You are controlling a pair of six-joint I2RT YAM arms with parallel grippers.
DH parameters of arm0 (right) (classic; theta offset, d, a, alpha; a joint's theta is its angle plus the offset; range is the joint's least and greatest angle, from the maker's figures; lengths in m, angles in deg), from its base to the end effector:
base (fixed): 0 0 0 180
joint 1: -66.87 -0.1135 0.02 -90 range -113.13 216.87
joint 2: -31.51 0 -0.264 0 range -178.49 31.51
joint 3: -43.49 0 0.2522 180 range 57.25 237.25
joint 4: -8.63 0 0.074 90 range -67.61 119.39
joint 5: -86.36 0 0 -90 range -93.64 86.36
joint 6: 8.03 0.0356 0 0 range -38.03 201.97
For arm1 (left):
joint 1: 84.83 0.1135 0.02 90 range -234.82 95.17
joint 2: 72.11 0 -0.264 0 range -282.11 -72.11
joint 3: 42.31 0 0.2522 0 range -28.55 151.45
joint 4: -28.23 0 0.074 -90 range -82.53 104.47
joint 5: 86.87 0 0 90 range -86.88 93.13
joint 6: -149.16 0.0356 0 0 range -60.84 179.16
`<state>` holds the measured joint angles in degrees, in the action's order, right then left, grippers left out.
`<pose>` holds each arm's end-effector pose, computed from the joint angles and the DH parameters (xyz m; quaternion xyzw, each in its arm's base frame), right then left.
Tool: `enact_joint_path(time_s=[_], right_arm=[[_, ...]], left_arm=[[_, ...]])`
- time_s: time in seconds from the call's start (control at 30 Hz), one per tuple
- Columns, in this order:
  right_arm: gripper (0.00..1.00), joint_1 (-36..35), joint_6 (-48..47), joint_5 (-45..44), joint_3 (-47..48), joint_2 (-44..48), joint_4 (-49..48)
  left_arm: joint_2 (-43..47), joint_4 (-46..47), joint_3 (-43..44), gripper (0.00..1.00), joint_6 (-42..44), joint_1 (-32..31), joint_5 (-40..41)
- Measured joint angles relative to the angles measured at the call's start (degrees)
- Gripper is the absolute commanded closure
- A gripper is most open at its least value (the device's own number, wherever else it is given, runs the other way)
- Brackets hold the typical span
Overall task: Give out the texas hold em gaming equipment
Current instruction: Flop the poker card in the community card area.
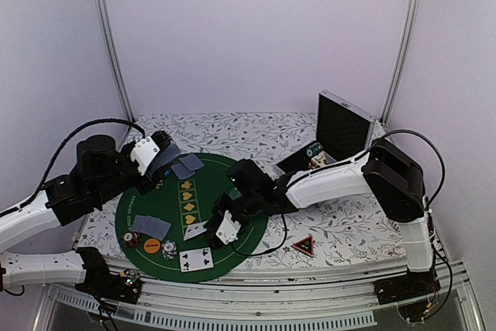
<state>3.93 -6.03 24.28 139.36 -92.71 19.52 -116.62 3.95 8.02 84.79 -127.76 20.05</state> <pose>0.1999 0.4280 0.1453 -0.8747 0.1199 0.1225 0.4533 0.1426 -0.1185 0.2899 0.3810 0.7116 0.0311 0.5895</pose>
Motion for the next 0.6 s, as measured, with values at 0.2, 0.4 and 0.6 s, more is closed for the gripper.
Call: enact_joint_path(time_s=[0.2,0.4,0.6], right_arm=[[0.99,-0.1,-7.7,1.4,0.6,-1.5,2.4],[0.99,-0.5,-14.0,1.9,3.6,-4.7,4.4],[0.99,-0.8,-18.1,2.4,4.3,-4.7,5.7]], left_arm=[[0.0,0.0,0.0,0.43,0.0,0.0,-0.6],[0.0,0.0,0.0,0.43,0.0,0.0,-0.9],[0.0,0.0,0.0,0.43,0.0,0.0,-1.1]])
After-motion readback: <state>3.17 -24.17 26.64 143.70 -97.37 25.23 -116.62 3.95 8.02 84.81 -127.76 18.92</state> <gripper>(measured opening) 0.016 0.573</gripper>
